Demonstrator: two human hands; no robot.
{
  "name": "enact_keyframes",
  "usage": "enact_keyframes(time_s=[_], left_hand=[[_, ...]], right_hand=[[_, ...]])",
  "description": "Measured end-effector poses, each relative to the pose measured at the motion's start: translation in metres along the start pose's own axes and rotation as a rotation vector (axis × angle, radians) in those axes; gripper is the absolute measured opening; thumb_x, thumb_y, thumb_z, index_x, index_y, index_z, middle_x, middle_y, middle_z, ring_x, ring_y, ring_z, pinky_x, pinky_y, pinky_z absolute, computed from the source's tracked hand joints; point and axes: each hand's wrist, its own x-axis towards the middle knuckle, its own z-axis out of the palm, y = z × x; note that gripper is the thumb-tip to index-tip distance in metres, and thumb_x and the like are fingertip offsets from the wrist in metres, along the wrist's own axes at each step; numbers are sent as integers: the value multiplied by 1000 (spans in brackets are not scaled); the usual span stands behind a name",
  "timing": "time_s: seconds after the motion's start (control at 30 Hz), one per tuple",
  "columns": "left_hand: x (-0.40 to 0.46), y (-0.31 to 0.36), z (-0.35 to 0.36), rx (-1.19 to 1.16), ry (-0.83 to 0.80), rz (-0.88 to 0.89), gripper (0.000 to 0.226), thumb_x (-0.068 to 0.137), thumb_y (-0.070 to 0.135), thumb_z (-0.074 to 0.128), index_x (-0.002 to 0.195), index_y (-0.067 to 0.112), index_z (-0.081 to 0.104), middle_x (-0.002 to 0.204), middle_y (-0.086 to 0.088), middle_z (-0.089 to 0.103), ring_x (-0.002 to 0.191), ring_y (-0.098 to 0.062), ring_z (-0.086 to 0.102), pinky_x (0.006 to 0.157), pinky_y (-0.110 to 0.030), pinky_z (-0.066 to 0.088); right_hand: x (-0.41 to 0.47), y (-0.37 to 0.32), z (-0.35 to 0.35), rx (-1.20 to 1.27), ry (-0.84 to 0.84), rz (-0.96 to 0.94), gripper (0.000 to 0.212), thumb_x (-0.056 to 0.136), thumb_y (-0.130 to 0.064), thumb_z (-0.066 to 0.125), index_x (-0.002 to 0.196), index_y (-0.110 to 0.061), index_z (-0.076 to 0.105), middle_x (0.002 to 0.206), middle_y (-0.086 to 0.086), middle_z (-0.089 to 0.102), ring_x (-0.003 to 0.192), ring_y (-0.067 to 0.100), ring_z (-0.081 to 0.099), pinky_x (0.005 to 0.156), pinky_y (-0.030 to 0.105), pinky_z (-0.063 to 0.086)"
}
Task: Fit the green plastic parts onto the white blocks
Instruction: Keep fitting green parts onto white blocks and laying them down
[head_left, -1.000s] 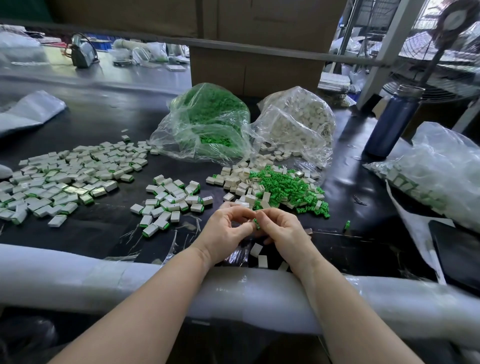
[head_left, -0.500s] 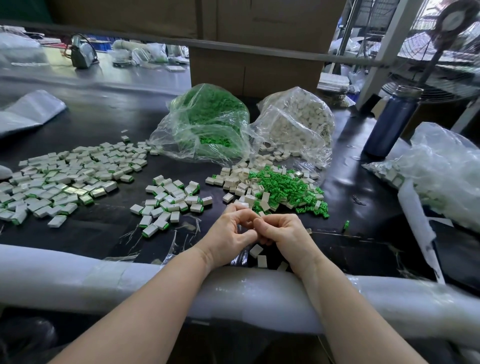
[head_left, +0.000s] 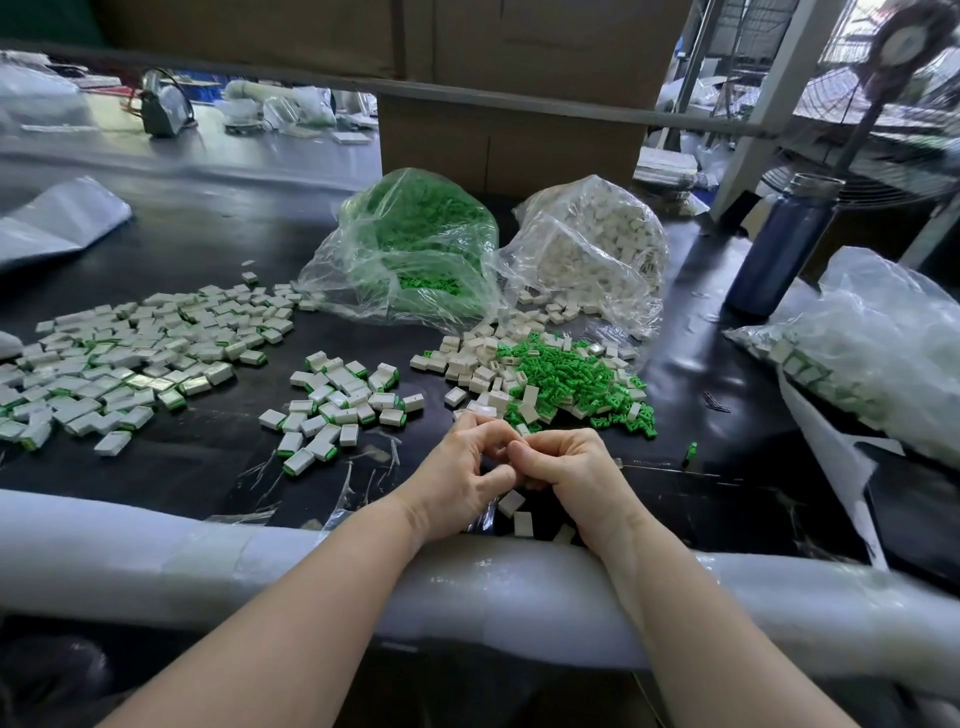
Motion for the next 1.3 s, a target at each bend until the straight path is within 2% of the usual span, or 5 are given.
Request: enact_keyframes(time_s=[0.27, 0.63, 0.8, 1.17, 1.3], left_hand=[[0, -1, 0, -8, -6, 6, 26, 83, -1, 56, 82, 25, 58, 105, -4, 44, 85, -5, 48, 76, -8, 40], [0, 0, 0, -39, -13, 4, 25, 84, -3, 55, 82, 22, 57, 102, -3, 42, 78, -4, 48, 70, -7, 41], [1, 0, 1, -10, -4, 11, 21, 83, -5, 55, 87, 15, 59, 104, -6, 43, 83, -6, 48, 75, -5, 39], [1, -1, 0, 32, -14, 6, 18, 83, -1, 55, 92, 13, 60, 106, -9, 45, 87, -8, 48, 78, -4, 38], [1, -1, 0, 30, -19, -1, 17, 83, -1, 56, 92, 13, 61, 105, -7, 45, 86, -7, 48, 77, -5, 39]], right_hand=[[1, 0, 0, 16, -3, 1, 14, 85, -1, 61, 78, 6, 71, 57, 8, 58, 51, 10, 51, 51, 17, 42], [0, 0, 0, 17, -14, -7, 14, 85, -1, 61, 80, 8, 70, 71, 18, 61, 67, 24, 53, 61, 26, 46], [1, 0, 0, 18, -10, -8, 14, 84, 1, 61, 77, 7, 70, 54, 5, 59, 49, 8, 50, 50, 16, 42], [-1, -1, 0, 32, -9, -10, 17, 84, 3, 59, 72, 1, 71, 48, -2, 58, 43, 2, 49, 46, 12, 40], [0, 0, 0, 18, 2, -13, 15, 84, 3, 60, 74, 9, 69, 48, -1, 55, 44, 3, 45, 46, 13, 39]])
